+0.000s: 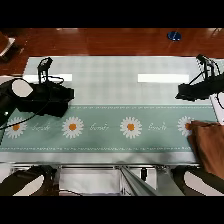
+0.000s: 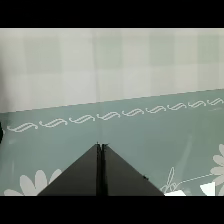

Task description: Fold the shirts.

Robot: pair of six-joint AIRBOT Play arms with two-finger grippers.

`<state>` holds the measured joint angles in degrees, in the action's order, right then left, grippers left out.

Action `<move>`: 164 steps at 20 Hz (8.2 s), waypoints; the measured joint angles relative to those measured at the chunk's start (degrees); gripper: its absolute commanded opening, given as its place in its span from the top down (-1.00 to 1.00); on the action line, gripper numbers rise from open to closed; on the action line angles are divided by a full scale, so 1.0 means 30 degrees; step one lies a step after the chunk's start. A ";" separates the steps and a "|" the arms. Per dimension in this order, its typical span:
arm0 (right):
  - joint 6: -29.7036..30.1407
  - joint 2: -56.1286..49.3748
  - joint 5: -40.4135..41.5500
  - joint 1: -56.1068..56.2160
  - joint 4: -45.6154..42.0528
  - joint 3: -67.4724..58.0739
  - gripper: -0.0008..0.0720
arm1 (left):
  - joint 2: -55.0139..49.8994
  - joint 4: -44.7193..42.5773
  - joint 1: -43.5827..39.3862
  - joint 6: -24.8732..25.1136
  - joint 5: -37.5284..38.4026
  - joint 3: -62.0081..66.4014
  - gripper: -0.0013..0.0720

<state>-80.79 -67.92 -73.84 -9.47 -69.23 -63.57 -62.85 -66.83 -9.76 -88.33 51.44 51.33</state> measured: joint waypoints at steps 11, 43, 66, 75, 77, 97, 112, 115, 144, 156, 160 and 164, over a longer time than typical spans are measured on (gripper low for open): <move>0.0007 0.0000 0.0051 0.0000 0.0882 0.0000 0.92 | 0.0000 -0.0007 0.0000 0.0000 -0.0007 0.0007 0.90; -0.0933 -0.0015 -0.0109 0.0000 0.1173 0.1209 -0.15 | -0.6375 -0.8000 0.6579 -0.2652 0.1668 0.2033 0.90; -0.0597 0.7883 0.0583 0.0000 0.2033 0.1231 -0.15 | 0.4707 0.0831 0.2222 0.0845 0.1741 1.3843 0.91; -0.0823 0.8837 0.0911 0.0000 0.1304 0.1231 -0.15 | 0.4364 0.1377 -0.7045 -0.0379 -0.2295 0.6513 0.91; -0.0969 0.8874 0.1180 0.0000 0.1151 0.1231 -0.15 | 0.3475 0.1421 -0.8291 -0.1158 -0.3293 0.4284 0.91; -0.2572 0.6127 0.2433 -0.5450 -0.2229 0.5122 -0.15 | 0.2776 0.0809 0.1333 -0.0299 0.2776 -0.2987 -0.42; -0.2455 0.6033 0.4714 0.1246 0.1355 1.0659 -0.15 | -0.4044 1.0367 0.0794 0.3184 -0.1530 -0.4481 -0.41; -0.2798 0.6033 0.4583 0.2441 0.1377 1.0761 -0.15 | -0.5472 1.0586 0.0291 0.3264 -0.1421 -0.3424 0.47; 0.1100 0.1005 0.8072 1.0644 0.9231 0.8451 0.92 | -0.5996 1.0717 0.1144 0.5231 0.0831 -0.0925 0.90; -0.1443 0.3453 -0.0437 0.3548 -0.1625 -1.5110 0.92 | 0.1749 1.1999 0.5304 0.5246 -0.0109 1.2087 0.90; -0.1552 0.5734 -0.1982 0.3249 -0.4036 -1.7172 0.92 | 0.5319 0.9005 0.5901 0.4787 0.0160 1.3566 0.90; -0.1982 0.8021 -0.3271 0.3169 -0.5960 -1.7340 0.92 | 0.8808 0.4947 0.6076 0.3526 0.0539 1.3967 0.90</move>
<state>-86.74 -43.86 -83.66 0.03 -87.11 -115.59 -36.42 -51.99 8.47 -77.76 53.06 93.23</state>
